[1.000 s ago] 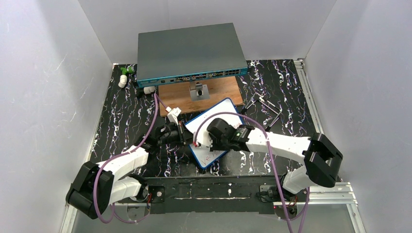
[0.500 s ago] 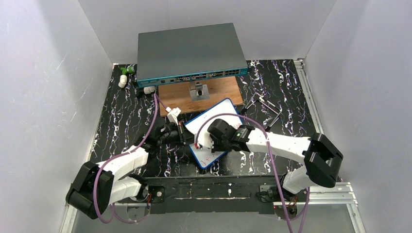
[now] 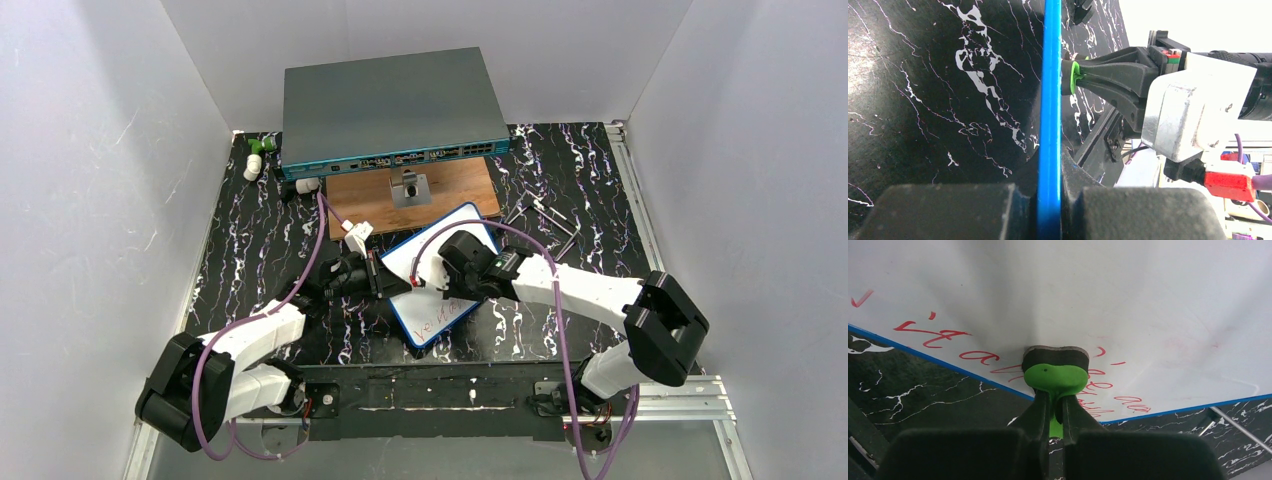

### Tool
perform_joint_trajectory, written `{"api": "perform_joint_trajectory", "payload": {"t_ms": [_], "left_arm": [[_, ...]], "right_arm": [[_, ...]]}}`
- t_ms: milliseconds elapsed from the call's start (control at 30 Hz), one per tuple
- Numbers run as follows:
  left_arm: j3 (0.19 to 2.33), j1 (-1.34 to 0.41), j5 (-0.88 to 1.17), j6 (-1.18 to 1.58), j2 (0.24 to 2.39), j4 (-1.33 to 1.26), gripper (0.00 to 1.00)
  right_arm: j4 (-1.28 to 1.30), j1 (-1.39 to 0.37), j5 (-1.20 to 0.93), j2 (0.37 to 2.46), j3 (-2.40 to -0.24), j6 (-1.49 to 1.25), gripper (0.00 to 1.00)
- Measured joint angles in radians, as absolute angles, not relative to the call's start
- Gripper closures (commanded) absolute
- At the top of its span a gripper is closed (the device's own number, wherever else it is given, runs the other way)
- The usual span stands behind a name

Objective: Erase the whiteboard
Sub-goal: Erase the whiteboard at the center of the board.

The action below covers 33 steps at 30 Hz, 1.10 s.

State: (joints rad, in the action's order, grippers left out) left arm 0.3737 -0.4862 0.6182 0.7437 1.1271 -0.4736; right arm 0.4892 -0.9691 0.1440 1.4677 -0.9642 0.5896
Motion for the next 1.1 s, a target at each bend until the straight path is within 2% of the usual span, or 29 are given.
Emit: {"api": "perform_joint_trajectory", "payload": {"t_ms": [367,767,1100], "left_arm": [[0.374,-0.486,0.619,0.743,1.111,-0.455,1.00],[0.374,-0.486,0.621,0.747,1.112,-0.456,1.00],[0.374,-0.484,0.638,0.752,1.122,-0.463,1.00]], "right_arm": [[0.493,-1.022,0.194,1.468,-0.964,0.590,0.99],[0.447,-0.868,0.205,1.477,-0.973,0.546,0.99],[0.521,-0.971,0.134,1.485,-1.037,0.534,0.99]]}}
